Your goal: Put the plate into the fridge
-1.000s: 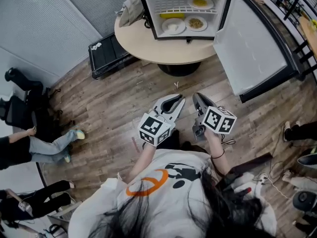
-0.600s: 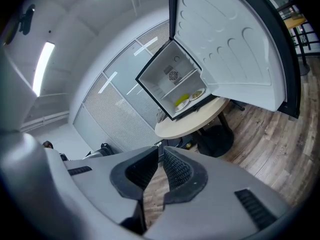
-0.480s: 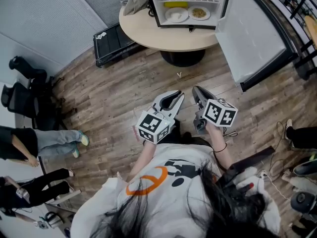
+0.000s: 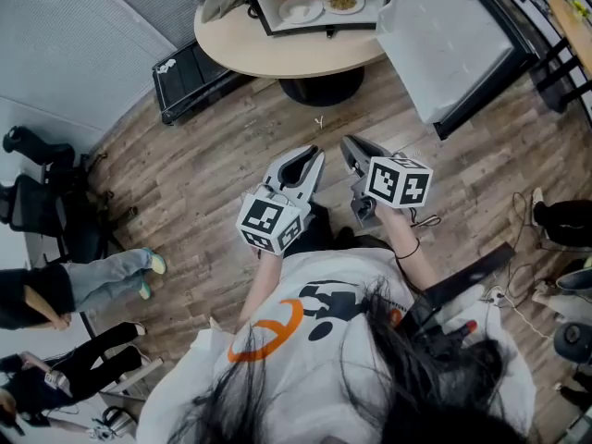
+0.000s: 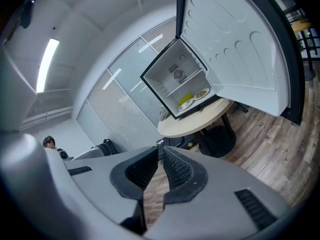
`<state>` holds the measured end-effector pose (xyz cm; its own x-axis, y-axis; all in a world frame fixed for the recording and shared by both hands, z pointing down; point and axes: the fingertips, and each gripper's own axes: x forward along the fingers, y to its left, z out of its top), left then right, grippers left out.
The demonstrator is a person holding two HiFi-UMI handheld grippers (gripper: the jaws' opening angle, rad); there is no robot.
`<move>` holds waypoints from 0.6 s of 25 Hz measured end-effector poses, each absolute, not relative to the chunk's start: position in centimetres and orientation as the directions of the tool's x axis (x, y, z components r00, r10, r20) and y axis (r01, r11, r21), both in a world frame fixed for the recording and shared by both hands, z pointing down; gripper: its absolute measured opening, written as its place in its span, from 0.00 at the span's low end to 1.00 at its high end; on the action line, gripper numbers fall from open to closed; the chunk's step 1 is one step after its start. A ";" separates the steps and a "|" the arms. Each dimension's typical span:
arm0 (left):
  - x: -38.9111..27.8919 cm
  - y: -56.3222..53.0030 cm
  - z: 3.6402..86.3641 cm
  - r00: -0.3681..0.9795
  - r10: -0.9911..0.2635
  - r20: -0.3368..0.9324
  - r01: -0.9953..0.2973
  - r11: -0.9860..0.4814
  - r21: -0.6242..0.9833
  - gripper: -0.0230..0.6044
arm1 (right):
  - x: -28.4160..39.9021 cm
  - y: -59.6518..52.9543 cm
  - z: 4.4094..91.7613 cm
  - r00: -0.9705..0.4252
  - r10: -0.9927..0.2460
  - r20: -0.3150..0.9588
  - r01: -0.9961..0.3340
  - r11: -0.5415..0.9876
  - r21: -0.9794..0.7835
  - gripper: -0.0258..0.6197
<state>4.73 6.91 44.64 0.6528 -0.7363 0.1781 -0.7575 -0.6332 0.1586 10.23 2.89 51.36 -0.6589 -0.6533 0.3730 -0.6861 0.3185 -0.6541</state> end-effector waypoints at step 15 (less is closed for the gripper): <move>4.6 5.9 44.7 0.663 -0.725 0.185 -0.748 -0.645 0.153 0.12 | 10.0 1.7 51.5 -0.649 -0.658 0.382 -0.696 0.312 -0.647 0.11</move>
<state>4.64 5.93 44.67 0.6632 -0.7252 0.1848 -0.7484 -0.6454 0.1530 10.04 1.74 51.49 -0.6494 -0.6578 0.3815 -0.6960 0.3121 -0.6467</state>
